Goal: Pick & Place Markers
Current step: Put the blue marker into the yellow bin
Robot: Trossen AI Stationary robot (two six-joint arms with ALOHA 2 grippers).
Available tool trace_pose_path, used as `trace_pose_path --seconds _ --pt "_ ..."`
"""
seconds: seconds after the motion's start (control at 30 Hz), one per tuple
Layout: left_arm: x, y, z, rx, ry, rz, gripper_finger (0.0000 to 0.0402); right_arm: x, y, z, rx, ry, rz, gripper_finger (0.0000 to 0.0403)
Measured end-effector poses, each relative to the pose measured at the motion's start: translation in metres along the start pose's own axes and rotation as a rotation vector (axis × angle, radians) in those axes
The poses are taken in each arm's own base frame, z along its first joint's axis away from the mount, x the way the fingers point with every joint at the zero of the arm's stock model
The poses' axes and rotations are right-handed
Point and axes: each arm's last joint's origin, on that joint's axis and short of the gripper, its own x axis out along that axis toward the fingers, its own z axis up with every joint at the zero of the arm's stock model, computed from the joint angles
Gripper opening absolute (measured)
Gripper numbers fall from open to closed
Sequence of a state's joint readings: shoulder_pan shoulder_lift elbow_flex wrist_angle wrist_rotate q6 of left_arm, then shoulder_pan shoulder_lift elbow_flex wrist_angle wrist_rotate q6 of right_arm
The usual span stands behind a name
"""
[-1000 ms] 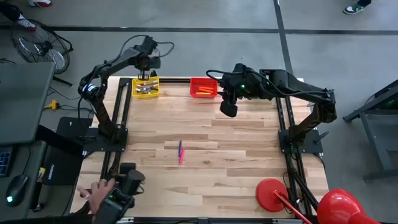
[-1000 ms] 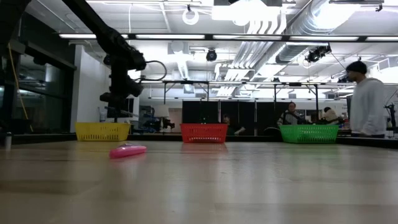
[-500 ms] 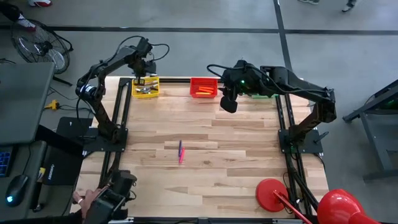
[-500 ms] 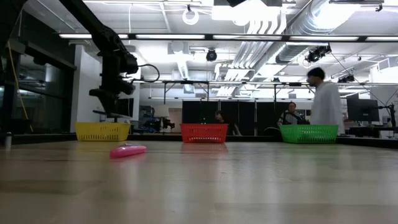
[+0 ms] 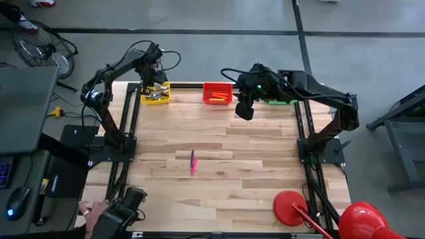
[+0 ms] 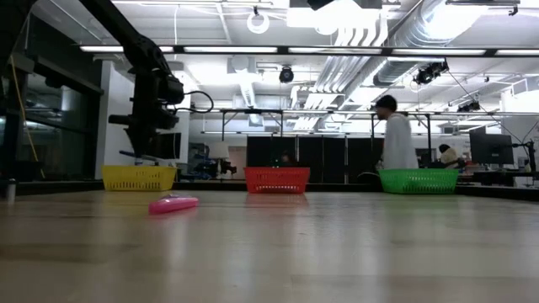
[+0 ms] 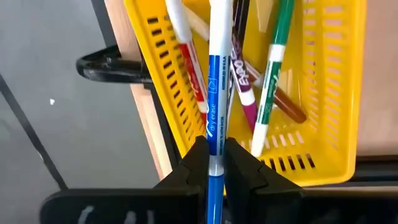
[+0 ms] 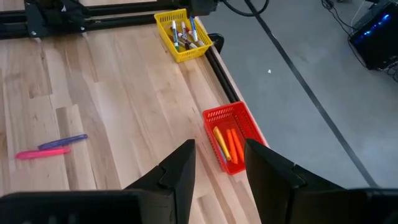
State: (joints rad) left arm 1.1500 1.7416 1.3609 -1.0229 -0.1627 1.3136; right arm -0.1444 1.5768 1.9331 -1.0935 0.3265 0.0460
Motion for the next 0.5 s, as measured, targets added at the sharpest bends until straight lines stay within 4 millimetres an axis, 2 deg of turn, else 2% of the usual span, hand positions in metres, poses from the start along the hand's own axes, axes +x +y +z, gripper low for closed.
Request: trace_pose_path --seconds 0.4,0.5 --pt "0.0004 -0.0046 -0.0002 0.077 -0.01 -0.053 0.0018 0.0 -0.0001 0.0 -0.021 0.0 -0.005 0.0126" --pt "0.0008 -0.0043 -0.0001 0.077 -0.011 -0.051 0.0032 0.0 -0.0001 0.0 -0.02 0.0 -0.004 0.0126"
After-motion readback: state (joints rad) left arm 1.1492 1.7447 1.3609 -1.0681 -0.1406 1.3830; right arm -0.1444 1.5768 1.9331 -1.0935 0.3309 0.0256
